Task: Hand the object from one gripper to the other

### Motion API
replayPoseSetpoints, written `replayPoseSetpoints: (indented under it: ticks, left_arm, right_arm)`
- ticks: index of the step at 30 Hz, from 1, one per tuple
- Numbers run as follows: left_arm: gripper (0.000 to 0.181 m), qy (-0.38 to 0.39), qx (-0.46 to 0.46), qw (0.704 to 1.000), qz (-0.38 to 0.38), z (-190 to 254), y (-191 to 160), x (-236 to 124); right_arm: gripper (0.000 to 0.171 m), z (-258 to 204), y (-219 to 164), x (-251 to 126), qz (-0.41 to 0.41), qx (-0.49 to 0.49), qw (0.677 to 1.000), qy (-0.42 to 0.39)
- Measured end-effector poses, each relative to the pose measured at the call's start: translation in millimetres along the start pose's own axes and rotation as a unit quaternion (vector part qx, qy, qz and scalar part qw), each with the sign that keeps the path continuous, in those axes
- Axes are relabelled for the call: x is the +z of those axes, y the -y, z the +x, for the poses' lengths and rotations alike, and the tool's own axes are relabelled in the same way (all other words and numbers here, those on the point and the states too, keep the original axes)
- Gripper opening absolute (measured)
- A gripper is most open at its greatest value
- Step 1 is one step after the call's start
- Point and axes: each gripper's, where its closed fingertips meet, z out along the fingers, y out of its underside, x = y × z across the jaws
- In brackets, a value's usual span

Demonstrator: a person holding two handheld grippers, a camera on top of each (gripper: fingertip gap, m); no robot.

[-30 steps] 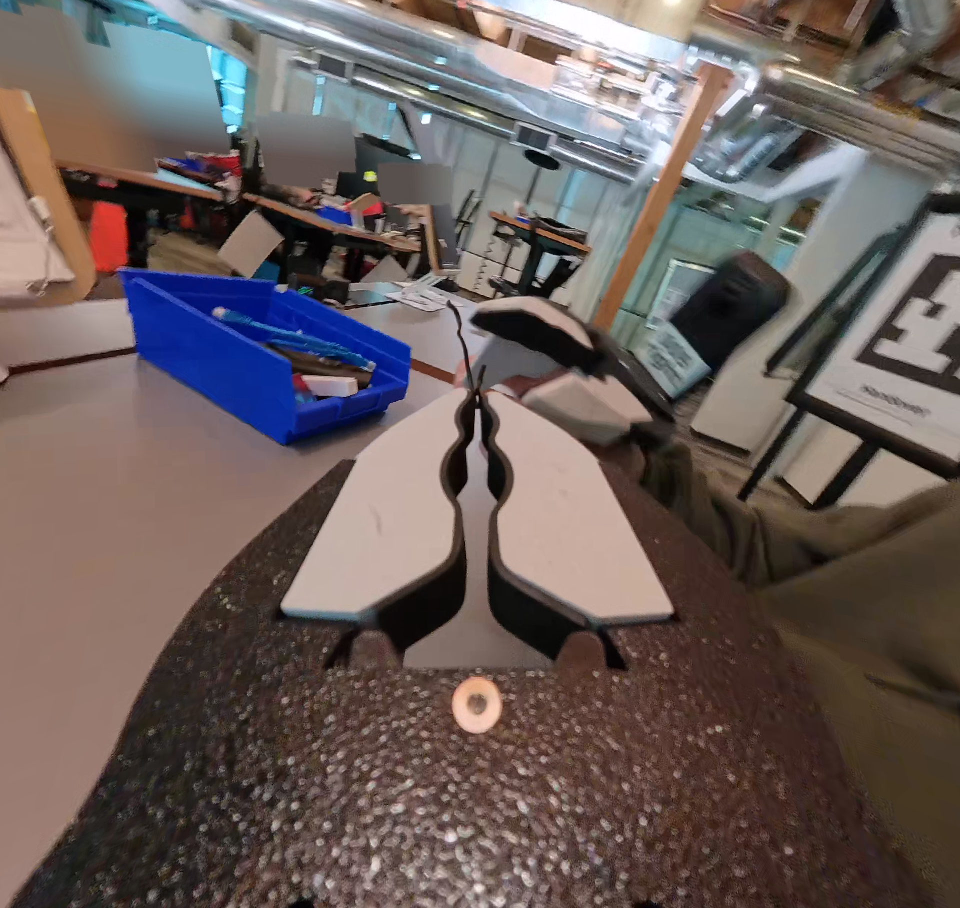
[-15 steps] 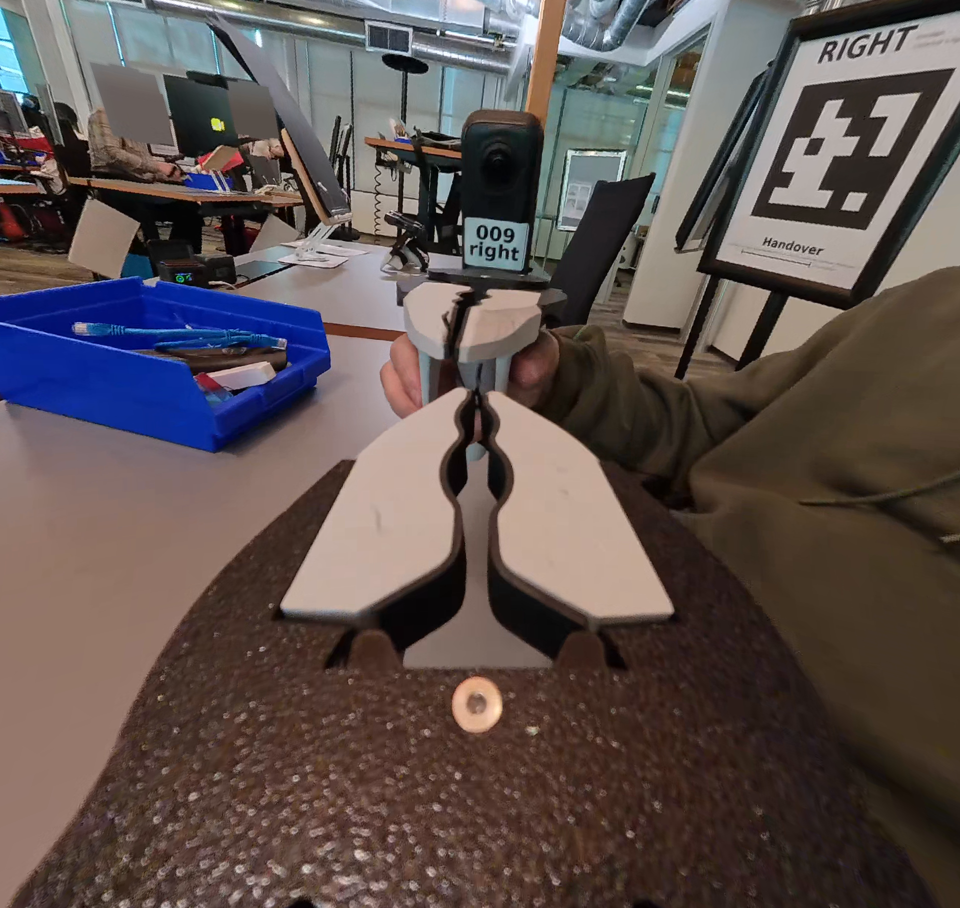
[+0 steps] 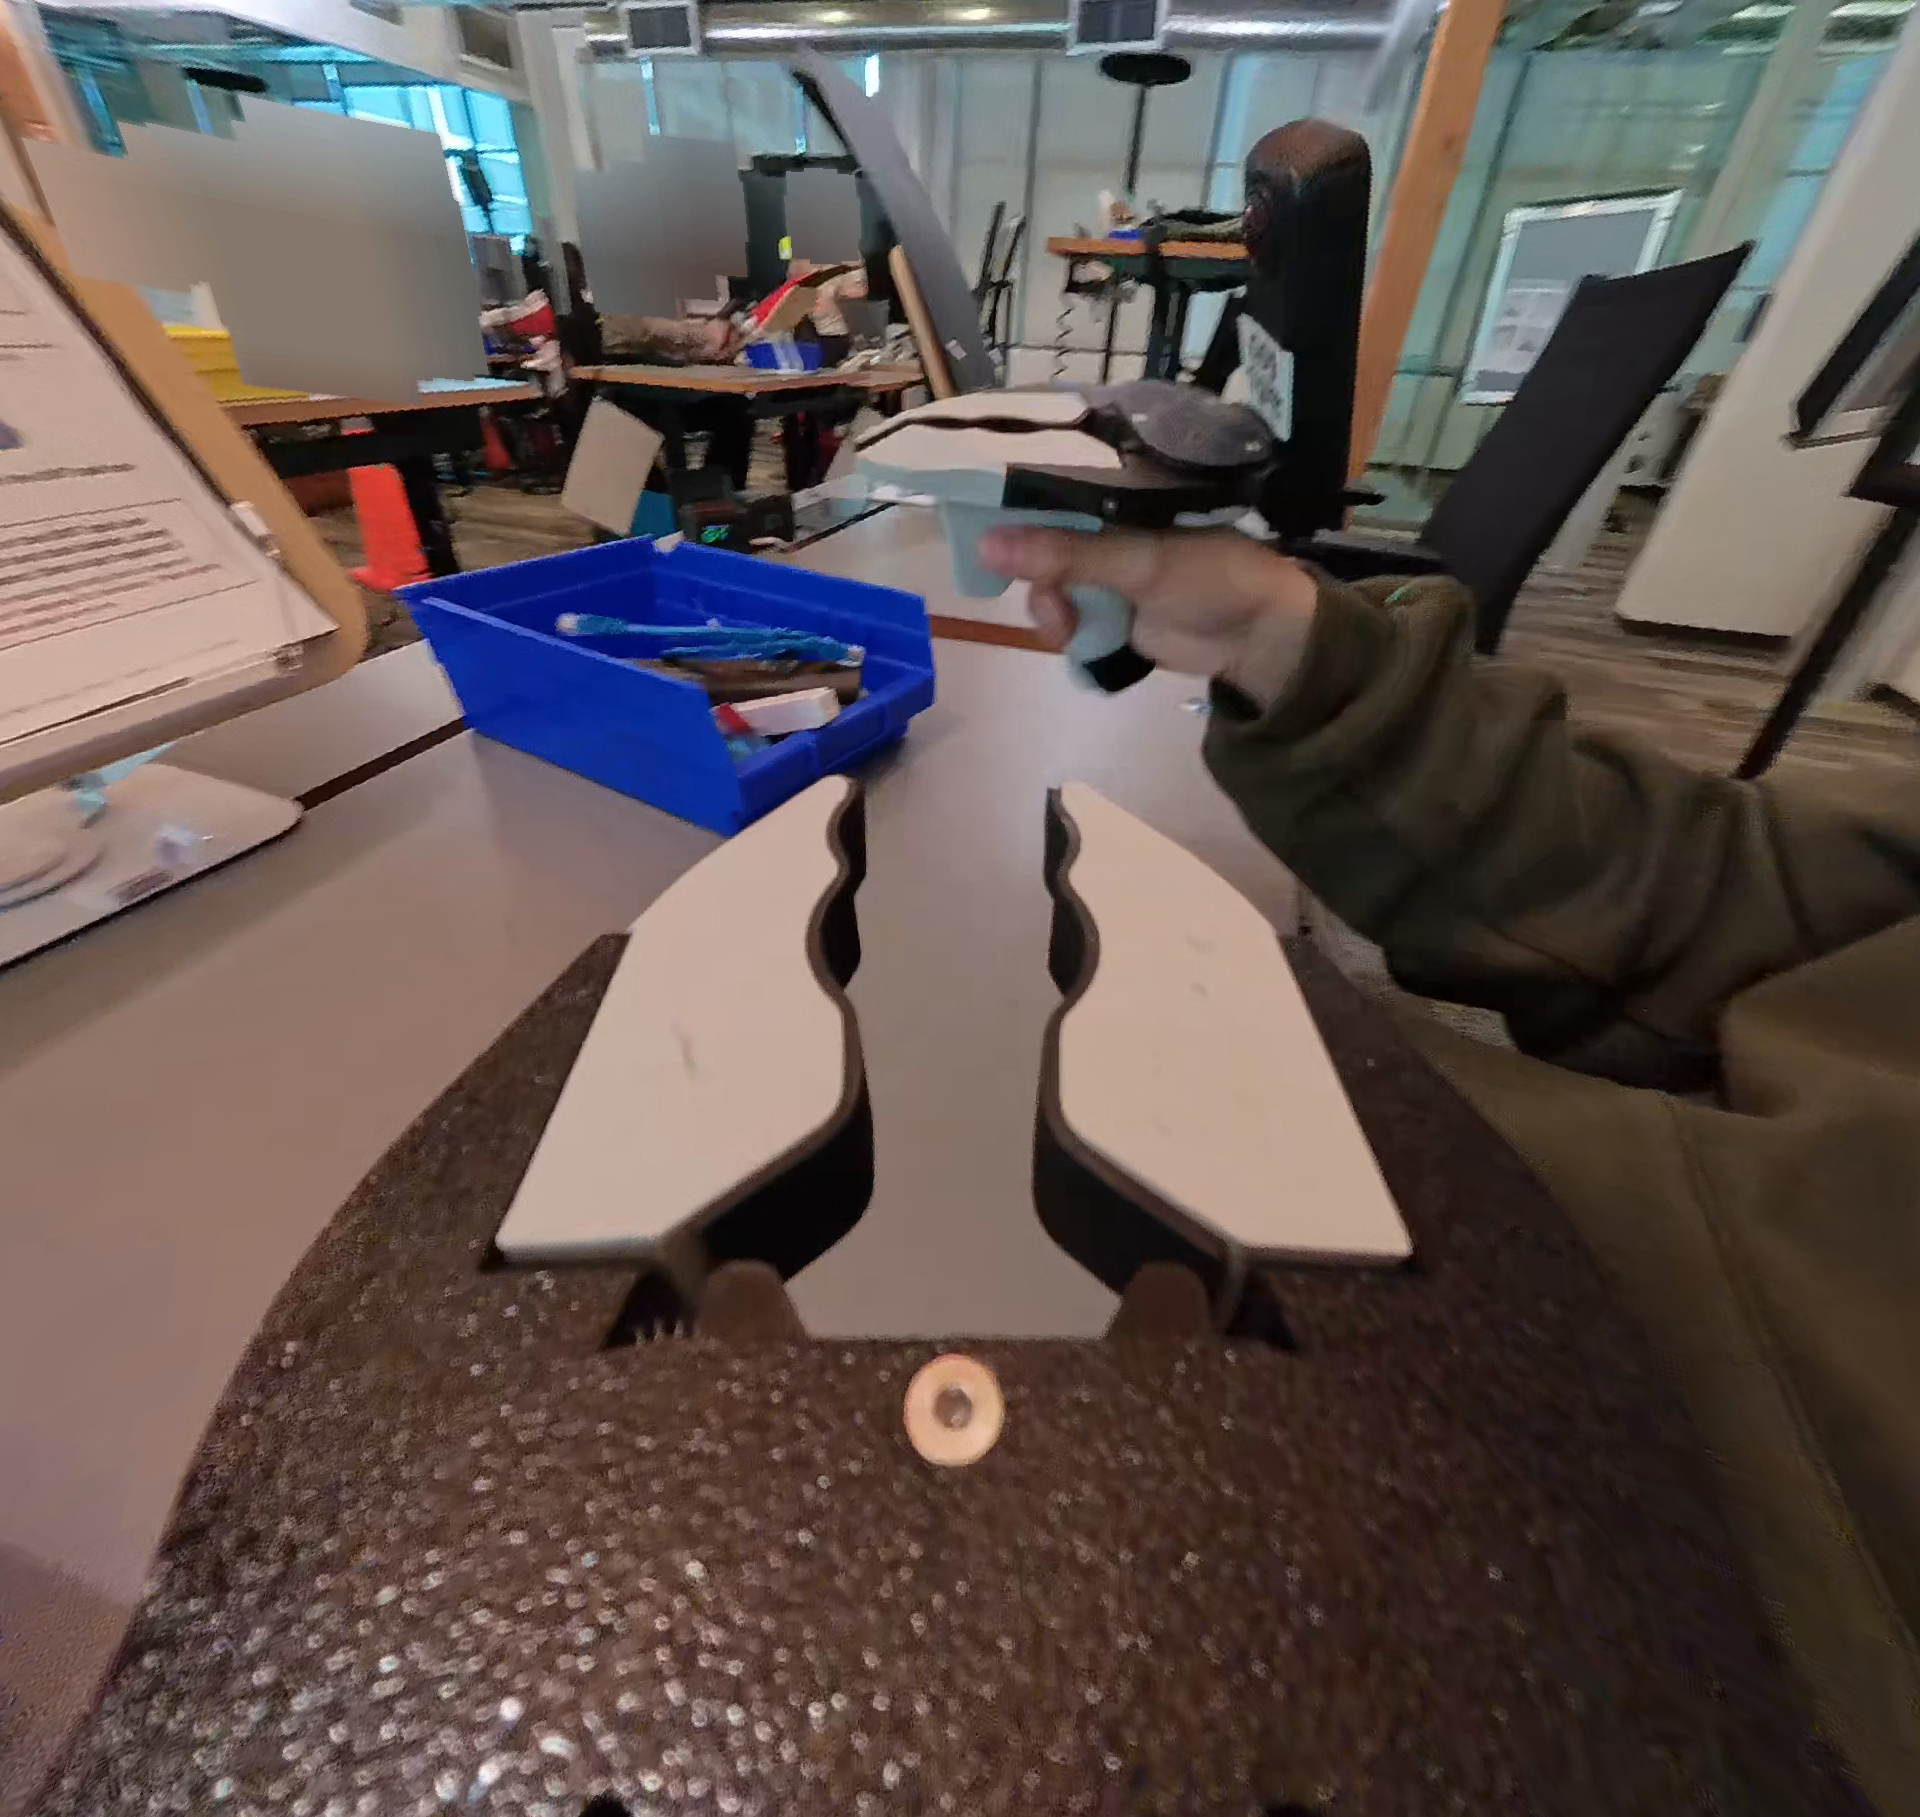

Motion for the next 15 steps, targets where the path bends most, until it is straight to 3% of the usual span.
replayPoseSetpoints:
  ticks: [4,10,13,15]
  left_arm:
    - [0.029,0.058,0.021,0.996,-0.058,-19.9,-15.4,-6.1]
    - [0.028,0.082,0.014,0.991,-0.108,-33.2,-36.9,-4.5]
    - [0.028,0.103,0.014,0.989,-0.106,-42.6,-35.1,-11.6]
    - [0.027,0.123,0.007,0.988,-0.094,-51.2,-28.9,-20.8]
  right_arm:
    - [0.001,99.5,-63.5,-6.0,-0.131,-0.041,0.981,-0.136]
    - [0.001,151.2,-145.1,26.9,-0.266,-0.043,0.954,-0.128]
    - [0.002,150.9,-168.1,38.4,-0.277,0.009,0.955,-0.103]
    - [0.021,145.1,-168.2,44.2,-0.249,0.070,0.962,-0.082]
